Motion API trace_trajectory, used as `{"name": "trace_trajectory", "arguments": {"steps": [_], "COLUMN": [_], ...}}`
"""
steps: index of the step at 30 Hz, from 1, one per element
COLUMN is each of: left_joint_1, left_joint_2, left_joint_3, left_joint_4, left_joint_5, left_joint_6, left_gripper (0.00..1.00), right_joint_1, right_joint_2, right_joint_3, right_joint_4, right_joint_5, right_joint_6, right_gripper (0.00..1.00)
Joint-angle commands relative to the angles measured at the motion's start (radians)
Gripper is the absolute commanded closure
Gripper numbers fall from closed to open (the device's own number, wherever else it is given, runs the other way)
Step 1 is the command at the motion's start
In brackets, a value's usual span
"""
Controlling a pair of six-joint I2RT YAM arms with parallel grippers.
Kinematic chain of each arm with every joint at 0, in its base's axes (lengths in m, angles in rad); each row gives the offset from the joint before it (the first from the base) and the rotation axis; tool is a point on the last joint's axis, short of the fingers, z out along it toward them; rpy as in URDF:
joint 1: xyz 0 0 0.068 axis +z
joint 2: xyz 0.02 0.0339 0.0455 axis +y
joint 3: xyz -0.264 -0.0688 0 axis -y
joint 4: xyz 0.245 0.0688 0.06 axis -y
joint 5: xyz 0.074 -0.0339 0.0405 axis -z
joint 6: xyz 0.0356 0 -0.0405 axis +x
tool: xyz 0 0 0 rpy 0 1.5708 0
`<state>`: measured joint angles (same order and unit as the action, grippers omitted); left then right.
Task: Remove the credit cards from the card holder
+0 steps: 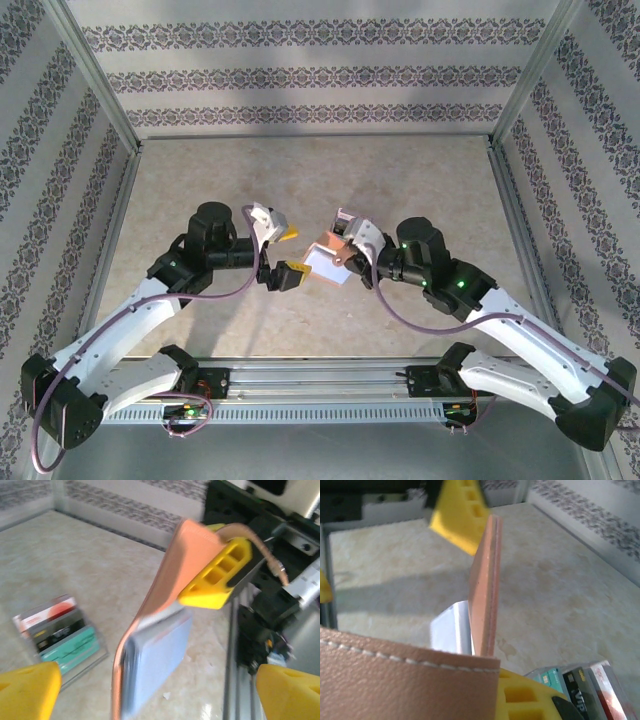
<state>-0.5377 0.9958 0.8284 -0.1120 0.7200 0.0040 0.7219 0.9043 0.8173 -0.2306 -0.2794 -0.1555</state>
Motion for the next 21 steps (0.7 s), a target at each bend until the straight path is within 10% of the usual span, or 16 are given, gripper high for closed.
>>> {"name": "trace_trajectory", "arguments": {"steps": [1,21], "left_joint_1": [-0.005,-0.001], "left_joint_2": [-0.033,0.034], "left_joint_3": [-0.035,-0.21], "left_joint_4": [0.13,0.511], "left_joint_5": [-0.241,-0.134], "left_joint_6": [-0.24,-0.558], "left_gripper": [0.01,0.1], "right_joint_1": [-0.047,-0.196], "right_joint_2": [-0.016,0.032], "right_joint_3": [-0.032,-0.075], "right_joint_4": [0.198,0.55], "right_joint_5": [-0.03,-0.214], "right_joint_6": [0.253,0.856], "right_gripper": [1.0,1.0]}}
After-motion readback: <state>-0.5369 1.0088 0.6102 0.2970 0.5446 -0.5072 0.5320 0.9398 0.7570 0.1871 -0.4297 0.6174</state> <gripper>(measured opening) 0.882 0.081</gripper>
